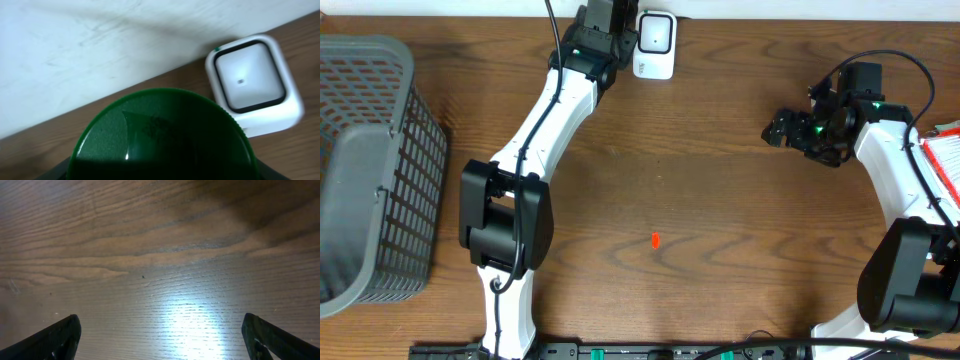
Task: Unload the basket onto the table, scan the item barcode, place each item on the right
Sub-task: 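Carry the jar with the left gripper to the scanner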
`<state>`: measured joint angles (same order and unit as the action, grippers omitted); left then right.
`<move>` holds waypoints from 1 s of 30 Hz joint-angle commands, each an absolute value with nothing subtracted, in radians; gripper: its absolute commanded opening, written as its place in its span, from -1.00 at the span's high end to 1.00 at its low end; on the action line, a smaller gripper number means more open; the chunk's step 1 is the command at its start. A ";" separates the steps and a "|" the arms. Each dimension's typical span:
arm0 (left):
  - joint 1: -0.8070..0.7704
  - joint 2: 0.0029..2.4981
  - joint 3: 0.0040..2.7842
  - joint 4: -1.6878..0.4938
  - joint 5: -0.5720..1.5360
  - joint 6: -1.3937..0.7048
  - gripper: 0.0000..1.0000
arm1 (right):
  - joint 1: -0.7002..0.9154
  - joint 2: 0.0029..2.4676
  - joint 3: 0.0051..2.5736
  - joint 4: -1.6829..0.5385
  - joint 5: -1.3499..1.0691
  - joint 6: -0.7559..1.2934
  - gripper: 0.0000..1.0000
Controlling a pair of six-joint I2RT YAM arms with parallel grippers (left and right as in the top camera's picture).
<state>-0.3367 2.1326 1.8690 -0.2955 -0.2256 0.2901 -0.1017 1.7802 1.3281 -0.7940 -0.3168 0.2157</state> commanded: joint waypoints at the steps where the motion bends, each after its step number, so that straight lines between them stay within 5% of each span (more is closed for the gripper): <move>1: -0.337 2.149 1.910 -0.289 -0.309 0.371 0.18 | -0.107 1.785 1.326 -0.788 -0.311 0.200 -0.99; 6: -0.347 2.156 1.910 -0.266 -0.334 0.373 0.60 | -0.107 1.785 1.326 -0.776 -0.311 0.200 -0.98; 30: -0.396 2.170 1.910 -0.122 -0.323 0.373 0.46 | -0.106 1.785 1.326 -0.777 -0.311 0.200 -0.99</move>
